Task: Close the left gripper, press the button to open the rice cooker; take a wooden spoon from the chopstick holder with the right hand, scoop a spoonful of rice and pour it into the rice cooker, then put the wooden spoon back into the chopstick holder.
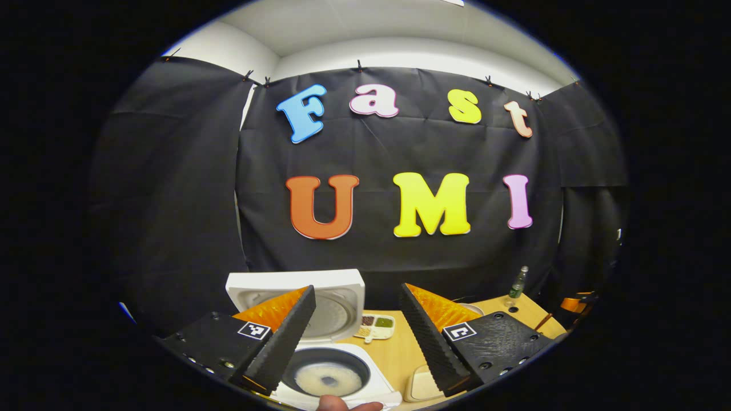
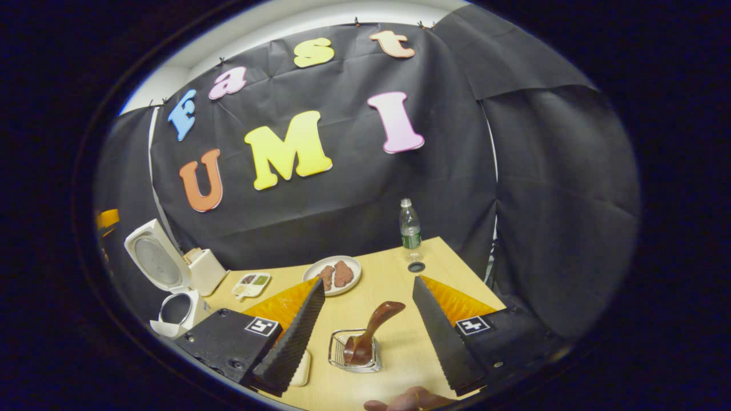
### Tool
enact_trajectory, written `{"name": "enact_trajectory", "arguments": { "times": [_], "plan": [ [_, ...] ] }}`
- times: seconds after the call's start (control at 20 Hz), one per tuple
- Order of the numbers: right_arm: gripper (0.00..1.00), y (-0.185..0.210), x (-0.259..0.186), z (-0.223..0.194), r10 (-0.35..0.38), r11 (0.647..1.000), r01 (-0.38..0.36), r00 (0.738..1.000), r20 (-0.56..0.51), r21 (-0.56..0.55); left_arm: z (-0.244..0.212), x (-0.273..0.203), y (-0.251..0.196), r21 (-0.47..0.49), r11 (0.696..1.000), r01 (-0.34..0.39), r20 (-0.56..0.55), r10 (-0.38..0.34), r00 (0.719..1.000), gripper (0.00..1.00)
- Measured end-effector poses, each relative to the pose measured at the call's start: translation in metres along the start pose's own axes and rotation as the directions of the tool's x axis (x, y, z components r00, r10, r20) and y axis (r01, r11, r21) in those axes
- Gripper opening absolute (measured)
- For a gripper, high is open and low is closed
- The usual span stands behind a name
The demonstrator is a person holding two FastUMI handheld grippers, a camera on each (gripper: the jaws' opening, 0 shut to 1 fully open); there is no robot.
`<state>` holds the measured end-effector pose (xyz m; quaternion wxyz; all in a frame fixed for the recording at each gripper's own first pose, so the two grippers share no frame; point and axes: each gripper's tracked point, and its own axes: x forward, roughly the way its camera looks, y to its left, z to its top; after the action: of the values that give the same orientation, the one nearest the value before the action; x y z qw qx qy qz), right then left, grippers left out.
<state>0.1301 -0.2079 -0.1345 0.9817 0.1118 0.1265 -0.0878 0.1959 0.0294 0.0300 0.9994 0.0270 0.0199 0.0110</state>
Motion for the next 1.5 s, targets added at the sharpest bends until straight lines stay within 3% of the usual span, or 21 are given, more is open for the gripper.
{"name": "enact_trajectory", "arguments": {
  "times": [0.15,0.4,0.65,0.9,1.0,1.15,1.25,1.5],
  "plan": [
    [0.96,0.010,-0.034,0.017,-0.014,1.000,0.015,0.999,0.040,-0.026,0.004,0.043,0.032,-0.012,0.998,-0.056,-0.037,0.056,0.998,0.94],
    [0.98,0.014,-0.083,0.020,-0.060,0.998,0.061,0.996,0.062,-0.015,-0.029,0.105,0.082,0.000,0.990,-0.143,-0.170,0.141,0.975,0.95],
    [0.98,0.006,-0.115,0.010,-0.124,0.992,0.122,0.991,0.049,0.035,-0.059,0.120,0.092,-0.069,0.988,-0.141,-0.288,0.116,0.951,0.95],
    [1.00,0.028,-0.115,-0.008,-0.100,0.994,0.099,0.995,0.011,0.048,-0.069,0.094,0.075,-0.082,0.990,-0.118,-0.354,0.081,0.932,0.98],
    [0.96,0.049,-0.111,-0.011,-0.059,0.997,0.059,0.998,-0.004,0.056,-0.075,0.071,0.067,-0.091,0.988,-0.123,-0.387,0.079,0.919,0.97],
    [1.00,0.078,-0.103,-0.020,0.014,0.999,-0.013,0.999,-0.032,0.043,-0.095,0.029,0.045,-0.123,0.990,-0.067,-0.449,0.005,0.893,0.97],
    [0.97,0.091,-0.100,-0.023,0.046,0.999,-0.044,0.998,-0.041,0.030,-0.109,0.007,0.042,-0.146,0.987,-0.061,-0.467,-0.014,0.884,0.96],
    [0.97,0.113,-0.097,-0.042,0.110,0.994,-0.109,0.989,-0.098,0.018,-0.162,-0.030,0.019,-0.239,0.967,-0.094,-0.570,-0.061,0.819,0.97]
  ]
}}
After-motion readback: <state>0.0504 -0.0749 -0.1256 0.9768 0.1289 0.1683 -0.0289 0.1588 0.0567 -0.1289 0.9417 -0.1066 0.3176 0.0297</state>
